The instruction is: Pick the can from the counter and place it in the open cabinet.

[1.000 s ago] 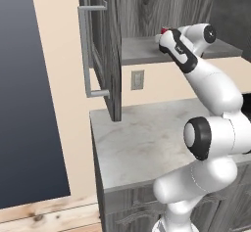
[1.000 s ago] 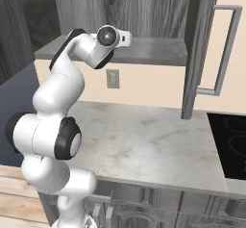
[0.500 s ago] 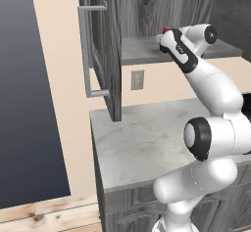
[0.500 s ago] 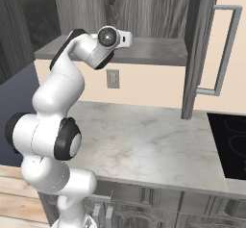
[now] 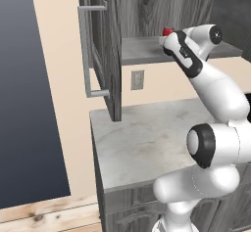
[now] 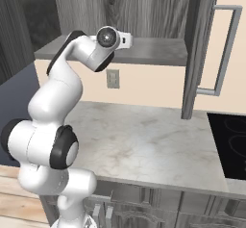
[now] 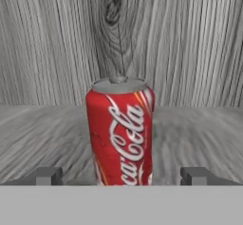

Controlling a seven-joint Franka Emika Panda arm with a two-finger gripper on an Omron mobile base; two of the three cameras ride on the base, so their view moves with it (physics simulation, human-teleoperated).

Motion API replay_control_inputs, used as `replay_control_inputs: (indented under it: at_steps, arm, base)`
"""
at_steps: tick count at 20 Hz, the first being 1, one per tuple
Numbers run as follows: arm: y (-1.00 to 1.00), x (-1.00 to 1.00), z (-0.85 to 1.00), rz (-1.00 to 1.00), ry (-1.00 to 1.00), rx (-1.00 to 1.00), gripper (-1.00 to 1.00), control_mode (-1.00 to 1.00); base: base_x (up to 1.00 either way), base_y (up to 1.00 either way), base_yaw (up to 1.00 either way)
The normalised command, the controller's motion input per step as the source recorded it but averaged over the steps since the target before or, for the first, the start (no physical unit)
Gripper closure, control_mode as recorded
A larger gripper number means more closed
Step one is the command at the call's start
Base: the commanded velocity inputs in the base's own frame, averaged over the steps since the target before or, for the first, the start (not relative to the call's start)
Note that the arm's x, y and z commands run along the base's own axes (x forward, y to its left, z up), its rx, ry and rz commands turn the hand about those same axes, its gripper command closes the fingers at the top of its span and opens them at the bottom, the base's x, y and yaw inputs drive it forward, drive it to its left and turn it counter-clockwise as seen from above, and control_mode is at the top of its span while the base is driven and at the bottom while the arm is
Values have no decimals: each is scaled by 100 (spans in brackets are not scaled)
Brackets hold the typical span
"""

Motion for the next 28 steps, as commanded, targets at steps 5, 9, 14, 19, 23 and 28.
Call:
replay_control_inputs:
  at_steps: [5,9,14,19,23,28]
  arm:
    - [0,-44,13,-1,0,0,-100,-100]
    - [0,-56,14,-3,0,0,-100,-100]
    - [0,-60,6,-4,0,0,-100,-100]
    - [1,-64,0,-5,1,0,-100,-100]
    - [7,-65,0,-6,3,0,-100,-100]
    - [11,-64,0,-5,6,0,-100,-100]
  base:
    - [0,0,0]
    - [0,0,0]
    - [0,0,0]
    - [0,0,0]
    - [0,0,0]
    - [0,0,0]
